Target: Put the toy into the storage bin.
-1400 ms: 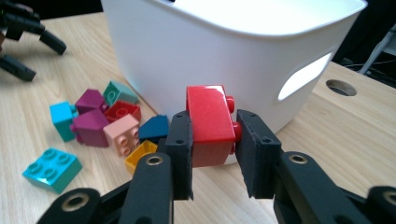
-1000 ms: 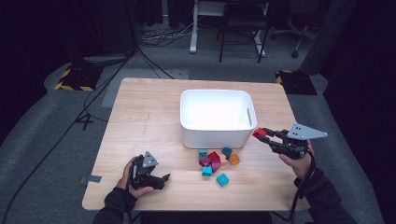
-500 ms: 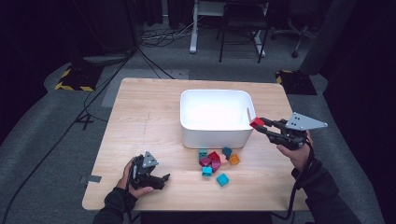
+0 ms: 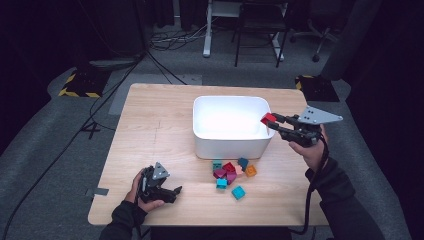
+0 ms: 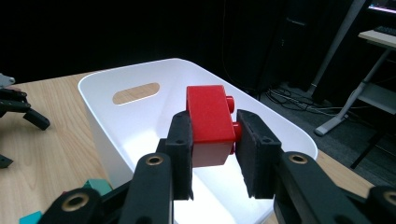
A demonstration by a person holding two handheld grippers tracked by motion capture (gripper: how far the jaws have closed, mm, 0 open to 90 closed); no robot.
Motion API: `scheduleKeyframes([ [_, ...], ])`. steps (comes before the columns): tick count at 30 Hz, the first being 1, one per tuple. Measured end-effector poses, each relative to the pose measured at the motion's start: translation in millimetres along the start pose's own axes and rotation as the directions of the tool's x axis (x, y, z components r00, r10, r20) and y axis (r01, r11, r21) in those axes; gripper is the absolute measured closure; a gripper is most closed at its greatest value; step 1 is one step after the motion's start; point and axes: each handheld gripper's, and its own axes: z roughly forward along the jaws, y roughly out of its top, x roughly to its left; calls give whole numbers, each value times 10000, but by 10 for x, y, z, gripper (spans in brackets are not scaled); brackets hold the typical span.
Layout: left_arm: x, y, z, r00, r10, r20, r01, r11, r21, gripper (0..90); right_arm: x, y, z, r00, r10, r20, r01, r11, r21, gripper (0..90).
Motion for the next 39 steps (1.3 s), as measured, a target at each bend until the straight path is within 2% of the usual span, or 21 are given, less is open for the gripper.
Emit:
scheduleKeyframes([
  [8,0,0,0,10000,5,-1,-5,10000,3,82,14,68,254,9999,-70,-92,73,9997,232,679],
  [17,-1,0,1,10000,-17,13,17,10000,-10,82,-15,179,476,10000,-75,36,73,9990,447,679],
  [18,-1,0,1,10000,-14,14,14,10000,-11,82,-17,185,499,9997,-213,125,206,9984,532,679],
  [23,-1,0,2,10000,-21,35,21,10000,-10,82,-45,184,633,10000,-18,38,15,9972,743,679],
  [30,1,0,2,10000,-12,37,12,10000,-6,82,-76,154,770,9996,-17,266,-16,9925,1224,678],
  [35,2,0,1,10000,3,41,-3,10000,5,82,-101,114,810,9998,22,192,-50,9893,1458,676],
  [39,2,0,0,10000,8,23,-8,10000,4,82,-115,79,818,9996,151,258,-187,9890,1464,639],
])
